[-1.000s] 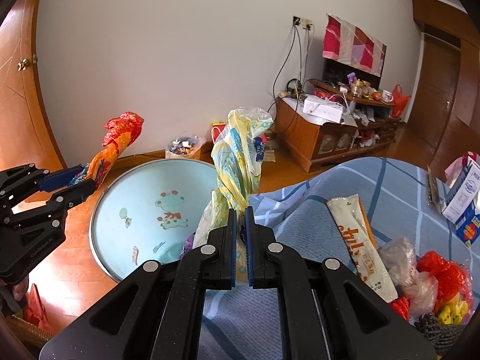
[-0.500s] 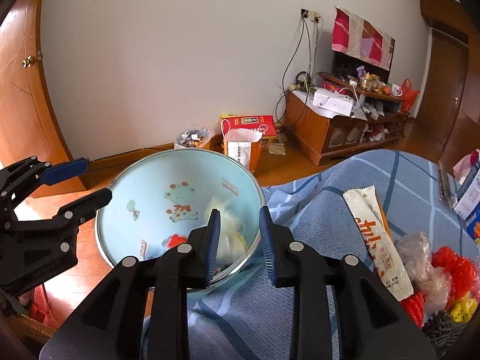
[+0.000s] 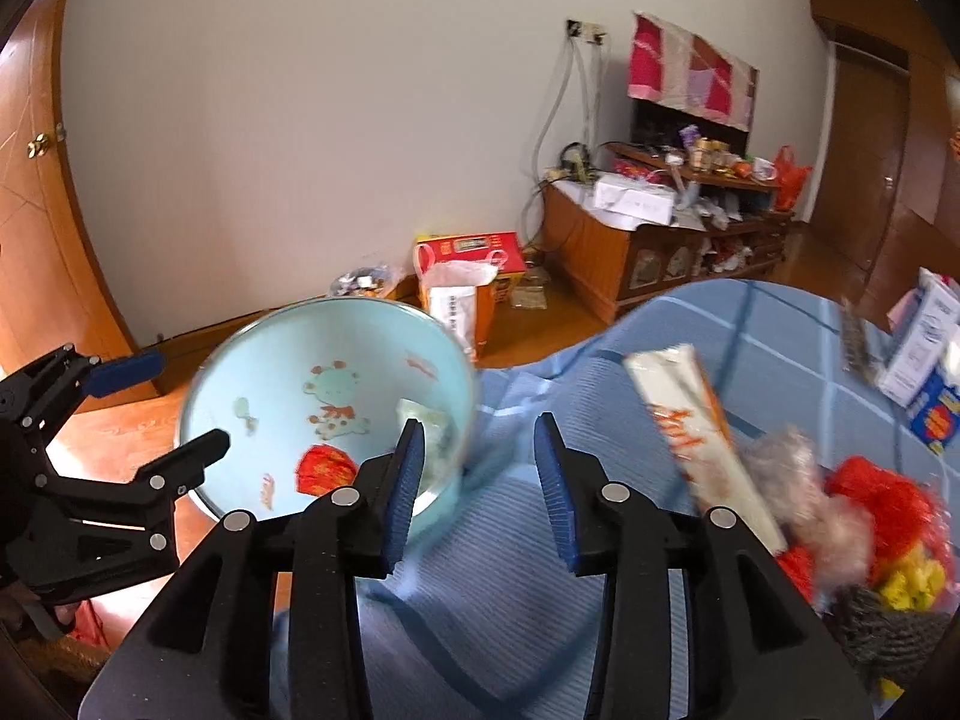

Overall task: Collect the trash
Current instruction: 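Move both grippers back toward the remaining trash on the bed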

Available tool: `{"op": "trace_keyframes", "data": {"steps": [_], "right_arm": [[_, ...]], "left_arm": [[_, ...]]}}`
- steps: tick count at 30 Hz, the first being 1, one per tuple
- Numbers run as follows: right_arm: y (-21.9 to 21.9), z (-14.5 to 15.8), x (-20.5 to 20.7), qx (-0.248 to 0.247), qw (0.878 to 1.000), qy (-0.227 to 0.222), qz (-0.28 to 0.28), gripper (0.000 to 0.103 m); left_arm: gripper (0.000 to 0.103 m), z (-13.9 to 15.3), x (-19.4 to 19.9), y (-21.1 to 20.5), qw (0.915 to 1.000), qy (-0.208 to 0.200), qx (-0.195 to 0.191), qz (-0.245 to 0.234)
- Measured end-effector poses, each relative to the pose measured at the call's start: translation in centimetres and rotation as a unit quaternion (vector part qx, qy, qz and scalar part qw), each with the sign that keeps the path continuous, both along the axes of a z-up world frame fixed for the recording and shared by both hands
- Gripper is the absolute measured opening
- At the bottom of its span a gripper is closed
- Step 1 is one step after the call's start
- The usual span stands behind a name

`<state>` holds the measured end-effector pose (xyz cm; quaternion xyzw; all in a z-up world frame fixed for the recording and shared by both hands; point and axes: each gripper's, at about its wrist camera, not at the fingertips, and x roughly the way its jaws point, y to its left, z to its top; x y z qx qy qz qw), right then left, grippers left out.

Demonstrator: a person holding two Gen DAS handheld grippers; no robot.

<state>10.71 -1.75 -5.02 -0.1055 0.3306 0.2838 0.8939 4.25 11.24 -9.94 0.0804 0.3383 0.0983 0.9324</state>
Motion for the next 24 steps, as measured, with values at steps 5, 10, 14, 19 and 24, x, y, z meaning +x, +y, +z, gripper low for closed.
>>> {"op": "trace_keyframes", "data": {"steps": [5, 10, 14, 19, 24], "right_arm": [[-4.6, 0.5, -0.5, -0.004, 0.999, -0.011, -0.048, 0.040], [-10.4, -0.2, -1.7, -0.013, 0.995, -0.008, -0.100, 0.040], [-13.1, -1.4, -2.7, -0.028, 0.992, 0.001, -0.122, 0.040], [-15.6, -2.8, -3.2, -0.031, 0.990, 0.023, -0.137, 0.036], [-15.4, -3.5, -3.5, -0.030, 0.991, 0.036, -0.126, 0.033]], "left_arm": [[0.077, -0.6, 0.3, -1.0, 1.0000, 0.009, -0.004, 0.000], [0.078, -1.0, 0.5, -2.3, 0.9999, 0.010, 0.000, -0.008], [0.079, -1.2, 0.9, -3.9, 0.9998, 0.010, 0.004, -0.018], [0.083, -1.4, 1.3, -5.7, 0.9993, 0.008, 0.010, -0.034], [0.084, -1.5, 1.6, -7.1, 0.9988, 0.009, 0.013, -0.046]]}}
